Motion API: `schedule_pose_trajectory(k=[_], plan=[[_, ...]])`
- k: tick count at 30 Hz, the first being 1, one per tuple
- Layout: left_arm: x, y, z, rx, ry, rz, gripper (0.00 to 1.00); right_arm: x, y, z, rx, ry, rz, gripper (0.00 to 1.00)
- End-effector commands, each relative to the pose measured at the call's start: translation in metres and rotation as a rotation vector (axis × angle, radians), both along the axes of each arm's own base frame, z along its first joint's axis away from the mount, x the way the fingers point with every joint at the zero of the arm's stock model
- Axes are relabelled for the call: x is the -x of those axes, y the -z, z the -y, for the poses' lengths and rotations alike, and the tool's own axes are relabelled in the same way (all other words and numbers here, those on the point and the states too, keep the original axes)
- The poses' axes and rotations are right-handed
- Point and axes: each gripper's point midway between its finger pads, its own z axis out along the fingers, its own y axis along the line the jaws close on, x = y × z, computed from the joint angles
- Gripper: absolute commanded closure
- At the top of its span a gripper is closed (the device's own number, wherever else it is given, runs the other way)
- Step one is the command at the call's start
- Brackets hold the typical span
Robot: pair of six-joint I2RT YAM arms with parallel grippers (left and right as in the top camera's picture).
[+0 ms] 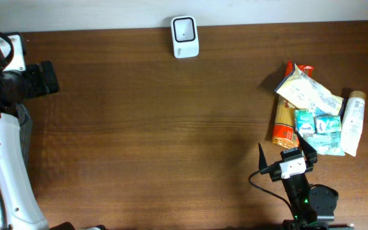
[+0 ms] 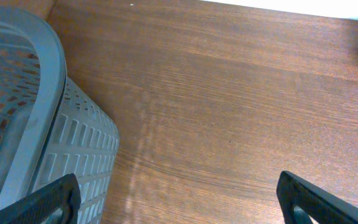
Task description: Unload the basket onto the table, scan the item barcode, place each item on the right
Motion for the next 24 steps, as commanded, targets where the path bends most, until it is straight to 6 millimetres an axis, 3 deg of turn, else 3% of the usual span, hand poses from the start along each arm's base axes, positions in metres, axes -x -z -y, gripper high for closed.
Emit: schedule_pose_trajectory(k=[1,5,9,11,14,18,22,24], plan=[[-0.001,-0.007,0.012,-0.002,0.022,0.020,0.01,-0.001,0.002,0.005,-0.004,0.023,0.003,0.01],[0.003,-0.030,0.067,-0.062,0.152,0.069,0.01,-0.001,0.002,0.005,-0.003,0.023,0.003,0.01],[0.017,-0.045,0.104,-0.065,0.248,0.119,0.01,-0.001,0.002,0.005,-0.004,0.023,0.003,0.01],[0.027,-0.045,0.107,-0.072,0.256,0.143,0.01,-0.001,0.002,0.005,-0.004,0.023,0.003,0.01],[0.031,-0.039,0.105,-0.098,0.244,0.343,0.01,-0.001,0.002,0.005,-0.004,0.023,0.003,0.01],[0.046,-0.015,0.106,-0.126,0.238,0.568,0.01,-0.001,0.002,0.005,-0.004,0.023,0.003,0.01],[0.076,0.016,0.107,-0.154,0.229,0.763,0.01,-0.001,0.002,0.005,-0.003,0.023,0.003,0.01],[0.096,0.023,0.121,-0.229,0.332,0.890,0.01,-0.001,0.002,0.005,-0.003,0.024,0.003,0.01]])
